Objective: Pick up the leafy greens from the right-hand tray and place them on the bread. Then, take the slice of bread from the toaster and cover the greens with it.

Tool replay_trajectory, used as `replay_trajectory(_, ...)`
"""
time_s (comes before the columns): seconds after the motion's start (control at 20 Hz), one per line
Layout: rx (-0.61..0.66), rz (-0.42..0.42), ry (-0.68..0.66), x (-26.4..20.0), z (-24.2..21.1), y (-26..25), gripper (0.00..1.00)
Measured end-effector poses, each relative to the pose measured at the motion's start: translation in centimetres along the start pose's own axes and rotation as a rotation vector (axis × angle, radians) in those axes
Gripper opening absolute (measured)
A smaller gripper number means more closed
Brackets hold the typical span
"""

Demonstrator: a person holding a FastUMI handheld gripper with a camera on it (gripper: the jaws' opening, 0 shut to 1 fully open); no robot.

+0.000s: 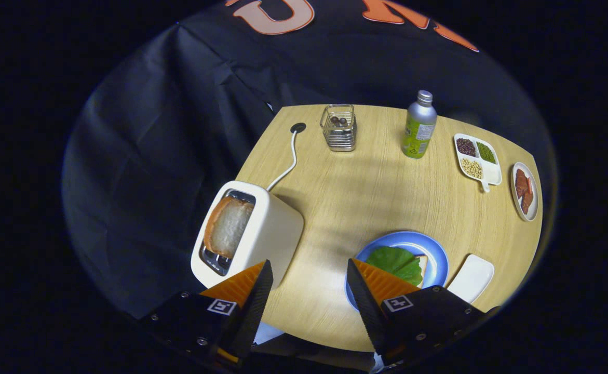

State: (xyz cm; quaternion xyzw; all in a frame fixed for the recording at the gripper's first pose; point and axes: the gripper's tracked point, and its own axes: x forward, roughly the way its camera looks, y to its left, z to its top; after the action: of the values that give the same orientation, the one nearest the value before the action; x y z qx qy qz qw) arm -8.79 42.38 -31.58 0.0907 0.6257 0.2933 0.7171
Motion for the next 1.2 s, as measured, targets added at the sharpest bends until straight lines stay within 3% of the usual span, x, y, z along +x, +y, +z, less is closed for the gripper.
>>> replay_trajectory(0.35, -0.006, 0.048, 0.046, 1.3, 2.0, 6.8, 0.88)
replay_trajectory(0.65, -0.001, 0.028, 0.099, 3.2, 2.7, 9.6, 0.9)
replay_trajectory(0.95, -0.012, -0.033, 0.147, 5.7, 2.3, 10.7, 0.71)
replay_trajectory(1.1, -0.005, -0.074, 0.187, 6.8, 1.6, 10.7, 0.56)
replay_trajectory(1.2, -0.005, -0.08, 0.203, 7.4, 1.3, 11.0, 0.38)
